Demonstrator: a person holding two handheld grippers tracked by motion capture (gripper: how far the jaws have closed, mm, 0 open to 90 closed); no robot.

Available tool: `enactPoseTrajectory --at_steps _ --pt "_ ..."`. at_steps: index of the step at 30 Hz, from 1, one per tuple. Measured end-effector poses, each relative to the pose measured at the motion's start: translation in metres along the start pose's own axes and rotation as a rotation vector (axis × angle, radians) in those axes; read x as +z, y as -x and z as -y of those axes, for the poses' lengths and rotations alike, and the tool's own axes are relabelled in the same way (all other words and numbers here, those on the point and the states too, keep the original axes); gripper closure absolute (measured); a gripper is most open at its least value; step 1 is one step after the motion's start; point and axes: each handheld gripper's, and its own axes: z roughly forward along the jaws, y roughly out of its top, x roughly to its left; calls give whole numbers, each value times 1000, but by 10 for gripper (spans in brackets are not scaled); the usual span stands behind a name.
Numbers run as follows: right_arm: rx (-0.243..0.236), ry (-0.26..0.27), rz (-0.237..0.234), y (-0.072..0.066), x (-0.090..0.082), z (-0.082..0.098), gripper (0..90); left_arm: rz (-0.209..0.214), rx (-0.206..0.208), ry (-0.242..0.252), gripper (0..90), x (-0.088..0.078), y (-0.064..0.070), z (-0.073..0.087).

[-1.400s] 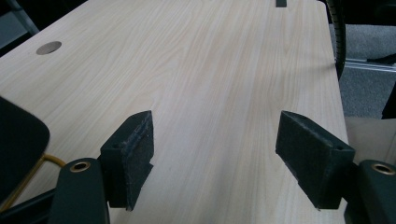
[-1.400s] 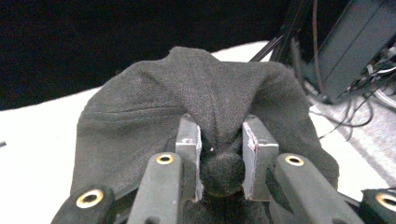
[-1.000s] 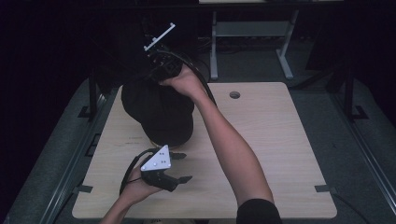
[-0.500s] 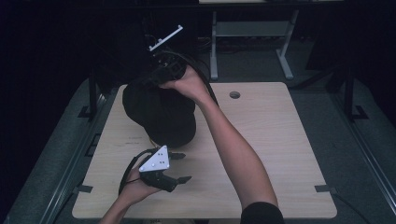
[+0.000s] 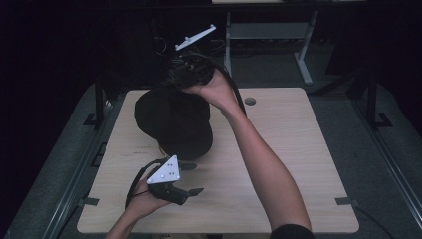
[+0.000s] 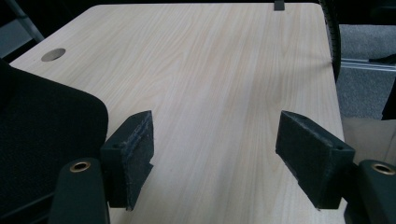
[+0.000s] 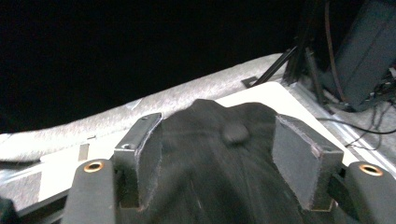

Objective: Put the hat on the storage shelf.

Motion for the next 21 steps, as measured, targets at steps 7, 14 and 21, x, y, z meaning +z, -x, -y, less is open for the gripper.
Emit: enactPoseTrajectory --at_steps 7,14,21 --pt "40 40 45 8 -41 30 292 2 -14 10 275 -1 0 0" --pt "70 47 71 14 -73 60 274 3 -23 2 261 0 -2 1" --pt "85 45 101 14 -99 89 253 -4 -24 3 244 -1 -3 1"
